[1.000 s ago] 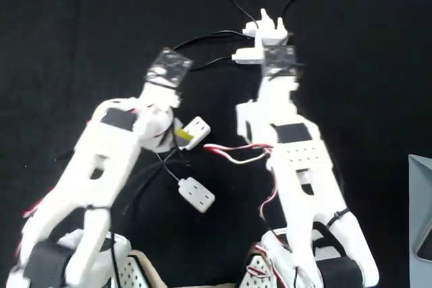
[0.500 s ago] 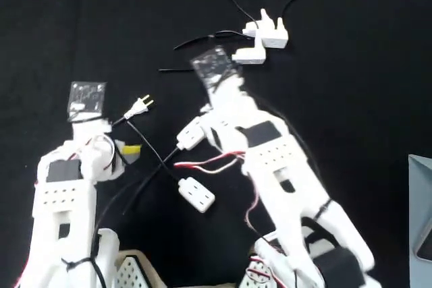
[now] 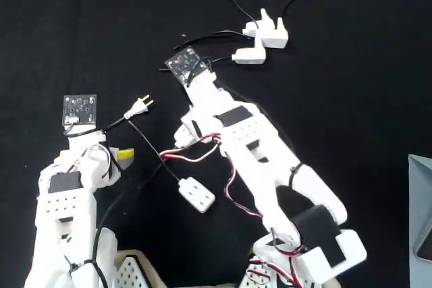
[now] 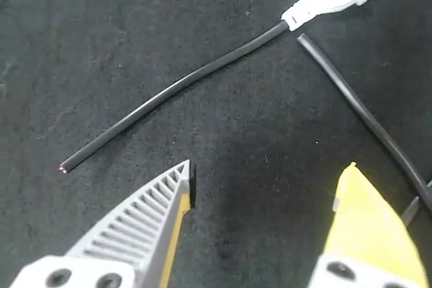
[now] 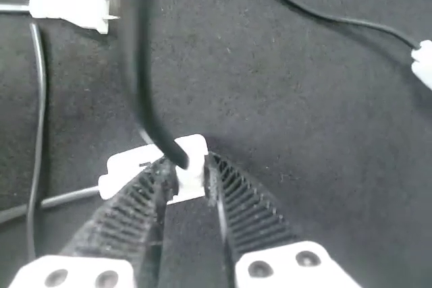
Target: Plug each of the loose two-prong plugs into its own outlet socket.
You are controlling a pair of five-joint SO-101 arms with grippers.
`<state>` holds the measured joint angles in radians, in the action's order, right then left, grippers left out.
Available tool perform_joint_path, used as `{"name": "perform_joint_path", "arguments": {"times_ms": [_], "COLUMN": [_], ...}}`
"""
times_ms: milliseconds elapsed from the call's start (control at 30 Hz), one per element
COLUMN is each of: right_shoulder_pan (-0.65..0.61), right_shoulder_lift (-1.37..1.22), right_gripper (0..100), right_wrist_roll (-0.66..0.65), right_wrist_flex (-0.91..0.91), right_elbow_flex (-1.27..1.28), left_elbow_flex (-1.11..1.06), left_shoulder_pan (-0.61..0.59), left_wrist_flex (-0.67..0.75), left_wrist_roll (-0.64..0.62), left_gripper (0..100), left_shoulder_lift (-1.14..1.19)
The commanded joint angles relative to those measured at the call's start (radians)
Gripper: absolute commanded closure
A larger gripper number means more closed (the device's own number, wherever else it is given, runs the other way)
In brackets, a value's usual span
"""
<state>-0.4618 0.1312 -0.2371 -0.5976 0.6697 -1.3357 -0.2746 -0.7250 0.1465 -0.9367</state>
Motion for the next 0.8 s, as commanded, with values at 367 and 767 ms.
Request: {"name": "perform_joint_path", "arguments": {"times_ms": [367, 767], "right_shoulder_pan": [0.000, 0.025], "right_shoulder_lift": [-0.064, -0.090], "right_gripper": [98.7, 98.7], "right_wrist_roll": [-0.084, -0.121], "right_wrist_flex": [0.044, 0.043], "right_elbow_flex": [0.070, 0.102], "left_elbow_flex": [-0.001, -0.002], "left_shoulder_pan": [-0.005, -0.005], "left_wrist_flex": [0.023, 0.023], "left_wrist_roll": [-0.005, -0.005], "left_gripper": [67, 67], "left_shoulder_lift": [-0.014, -0.012]}}
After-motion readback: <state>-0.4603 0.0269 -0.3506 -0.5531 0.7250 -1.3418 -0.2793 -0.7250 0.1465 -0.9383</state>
